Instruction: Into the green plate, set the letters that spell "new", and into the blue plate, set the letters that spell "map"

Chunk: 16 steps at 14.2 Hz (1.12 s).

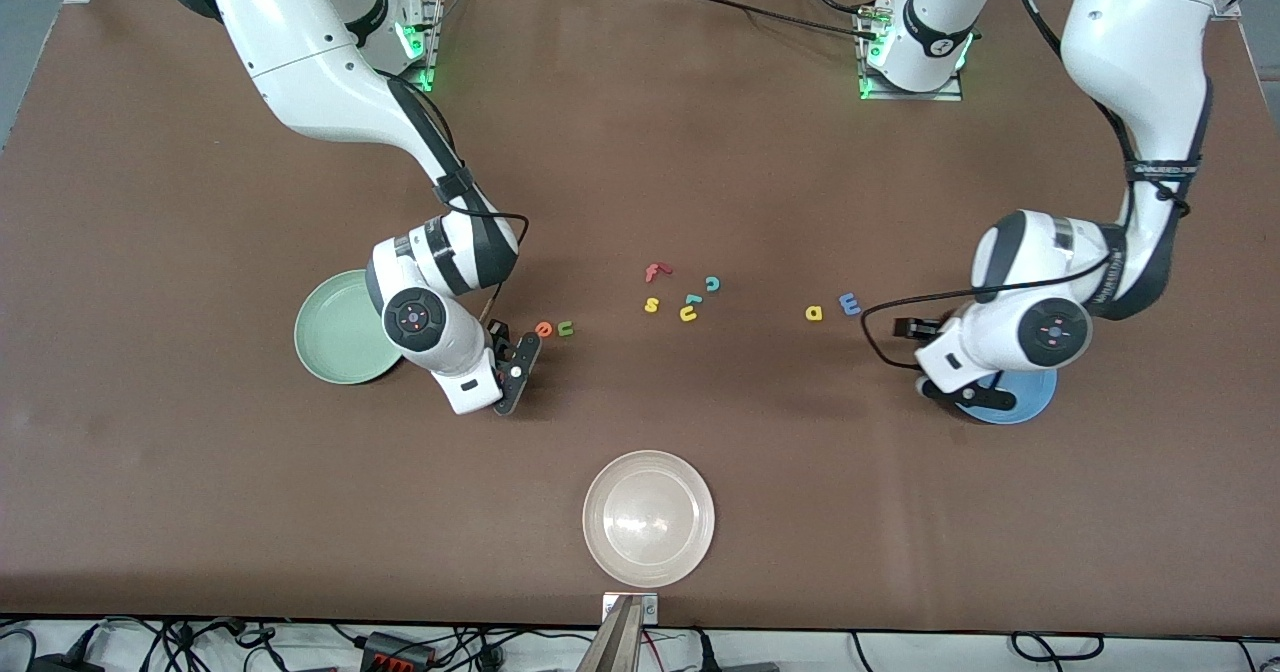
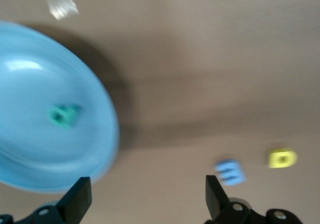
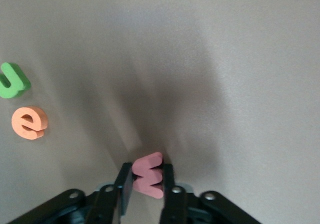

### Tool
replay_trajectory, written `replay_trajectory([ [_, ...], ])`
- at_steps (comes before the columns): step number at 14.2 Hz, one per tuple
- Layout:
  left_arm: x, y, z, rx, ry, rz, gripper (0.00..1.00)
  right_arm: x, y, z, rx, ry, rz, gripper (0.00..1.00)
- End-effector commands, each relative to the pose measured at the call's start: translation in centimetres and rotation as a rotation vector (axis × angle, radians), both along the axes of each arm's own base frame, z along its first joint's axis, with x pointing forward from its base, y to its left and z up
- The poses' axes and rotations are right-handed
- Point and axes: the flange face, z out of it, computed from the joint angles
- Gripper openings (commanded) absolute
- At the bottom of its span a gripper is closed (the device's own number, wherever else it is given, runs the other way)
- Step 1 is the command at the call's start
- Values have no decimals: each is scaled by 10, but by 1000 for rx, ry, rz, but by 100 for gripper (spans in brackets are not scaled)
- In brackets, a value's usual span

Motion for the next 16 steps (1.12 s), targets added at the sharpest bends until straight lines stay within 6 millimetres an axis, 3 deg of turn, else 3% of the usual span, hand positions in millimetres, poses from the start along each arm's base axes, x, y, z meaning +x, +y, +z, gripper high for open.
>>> replay_trajectory([
  [1, -31, -26, -20, -25, 47, 148, 100, 3, -5, 5, 11, 26, -6, 0],
  [2, -36, -23, -24, -42, 31, 164, 100, 5, -11, 16, 3, 34, -15, 0],
  [4, -55, -22, -35, -48, -4, 200, 100, 15, -53, 57, -13, 70, -78, 0],
  [6, -77, -27, -54, -44, -28, 236, 100, 14, -115, 88, -49, 174, -157, 0],
  [8, -81, -28, -66, -64, -61, 240, 99, 9, -187, 110, -53, 232, -246, 0],
  [9, -82, -29, -71, -67, -61, 240, 88, 1, -212, 115, -53, 243, -283, 0],
  [10, -83, -30, -73, -68, -56, 239, 71, -9, -229, 111, -57, 257, -305, 0],
  [11, -83, -30, -73, -68, -56, 239, 58, -15, -243, 101, -56, 257, -319, 0],
  [13, -82, -30, -73, -69, -56, 237, 36, -21, -252, 82, -52, 245, -327, 0],
  [14, -80, -31, -72, -70, -60, 240, 26, -23, -246, 72, -48, 226, -319, 0],
  [16, -79, -31, -71, -72, -63, 239, 20, -28, -228, 48, -49, 228, -292, 0],
])
